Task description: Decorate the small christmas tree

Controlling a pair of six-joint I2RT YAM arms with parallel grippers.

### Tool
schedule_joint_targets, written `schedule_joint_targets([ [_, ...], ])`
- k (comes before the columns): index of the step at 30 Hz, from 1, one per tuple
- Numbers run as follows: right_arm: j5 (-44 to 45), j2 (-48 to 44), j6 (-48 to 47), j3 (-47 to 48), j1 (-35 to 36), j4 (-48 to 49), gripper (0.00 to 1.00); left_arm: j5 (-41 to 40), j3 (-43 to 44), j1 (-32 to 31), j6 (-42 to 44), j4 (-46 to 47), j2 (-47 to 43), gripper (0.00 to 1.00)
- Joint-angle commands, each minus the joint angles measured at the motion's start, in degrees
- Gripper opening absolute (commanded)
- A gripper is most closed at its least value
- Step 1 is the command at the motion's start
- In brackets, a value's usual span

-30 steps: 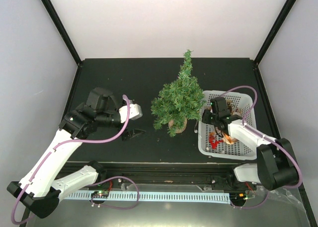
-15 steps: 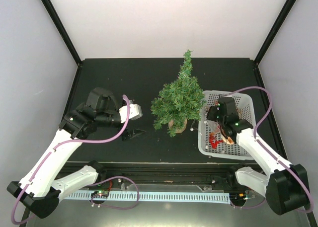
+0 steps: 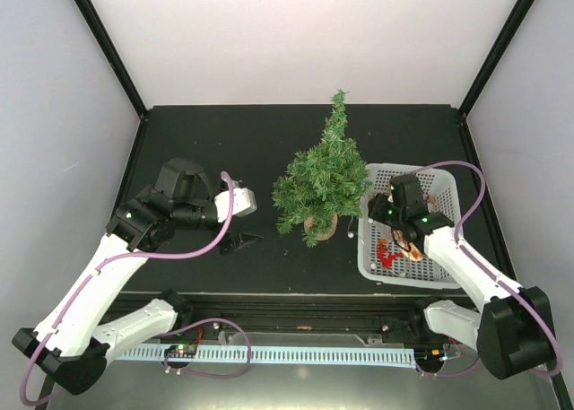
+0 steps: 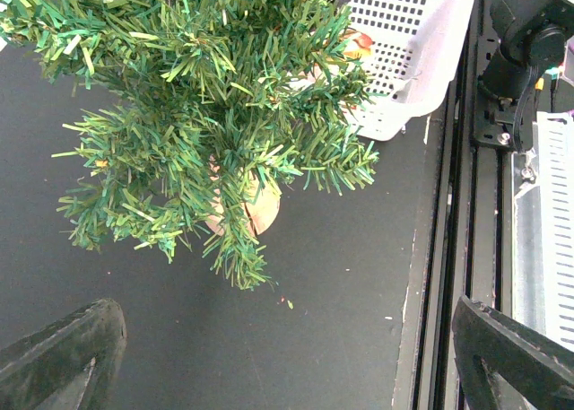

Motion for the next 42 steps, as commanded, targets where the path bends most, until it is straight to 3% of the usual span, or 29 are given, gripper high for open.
schedule_joint_targets([
  [1, -6.83, 0.44, 7.00, 2.78, -1.60, -0.34, 0.35, 0.68, 0.43, -0.35, 0.83, -0.70, -1.34, 0.99],
  [16, -14.05, 5.39, 28.21, 7.06, -4.37, -9.81, 0.42, 0.60, 0.01, -0.35, 0.01, -0.02, -0.66, 0.99],
  [21, -10.88, 7.79, 31.39, 10.75, -4.25, -16.55, 0.39, 0.59, -0.25, -0.34, -0.20, 0.43, -0.31, 0.99],
  [42, -5.67, 9.43, 40.76, 13.26, -5.03, -18.45, 0.37, 0.83, -0.62, -0.37, -0.38, 1.79, 1.04, 0.99],
])
